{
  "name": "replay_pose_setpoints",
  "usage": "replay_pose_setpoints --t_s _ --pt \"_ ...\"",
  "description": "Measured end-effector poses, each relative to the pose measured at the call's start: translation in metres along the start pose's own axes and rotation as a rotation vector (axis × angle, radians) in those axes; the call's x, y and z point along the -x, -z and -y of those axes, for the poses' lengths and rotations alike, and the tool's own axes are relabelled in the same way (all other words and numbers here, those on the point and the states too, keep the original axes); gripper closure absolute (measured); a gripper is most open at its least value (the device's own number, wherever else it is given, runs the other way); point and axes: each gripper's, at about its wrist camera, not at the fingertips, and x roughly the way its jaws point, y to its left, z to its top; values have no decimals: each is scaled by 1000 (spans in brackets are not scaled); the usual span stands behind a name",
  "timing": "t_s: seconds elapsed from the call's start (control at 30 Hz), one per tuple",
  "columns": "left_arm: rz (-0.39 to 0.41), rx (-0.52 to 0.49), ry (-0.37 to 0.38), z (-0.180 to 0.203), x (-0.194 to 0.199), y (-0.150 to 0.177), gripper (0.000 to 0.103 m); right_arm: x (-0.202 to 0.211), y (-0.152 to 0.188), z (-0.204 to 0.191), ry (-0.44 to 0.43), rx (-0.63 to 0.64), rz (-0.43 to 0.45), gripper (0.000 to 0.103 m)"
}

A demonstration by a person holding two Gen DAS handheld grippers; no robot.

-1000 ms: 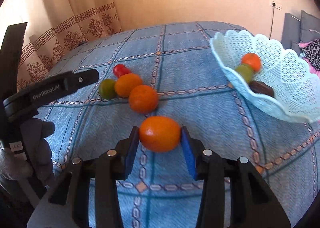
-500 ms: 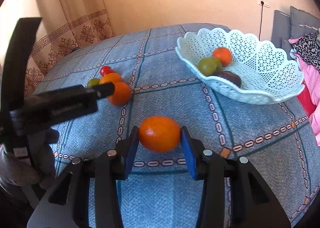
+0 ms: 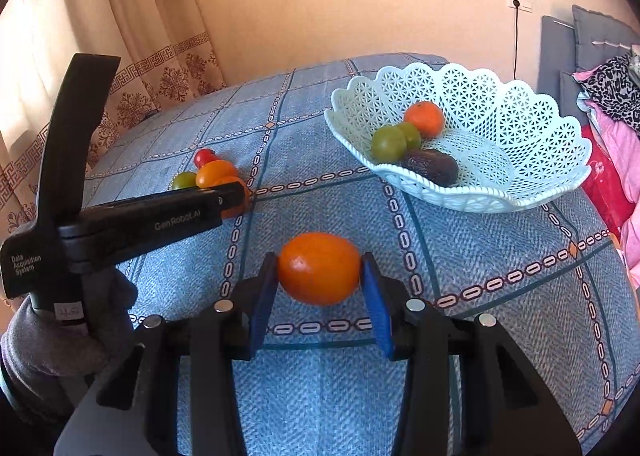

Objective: Organize fruits
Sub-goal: 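Grasp an orange with the right tool while the left tool grasps another orange, then carry both oranges into the basket and open both tools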

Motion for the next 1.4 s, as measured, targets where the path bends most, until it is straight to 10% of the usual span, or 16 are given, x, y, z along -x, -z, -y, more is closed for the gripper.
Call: replay_pose_setpoints --t_s 1.4 --pt "63 -3 57 19 39 -3 64 52 -38 65 119 -138 209 60"
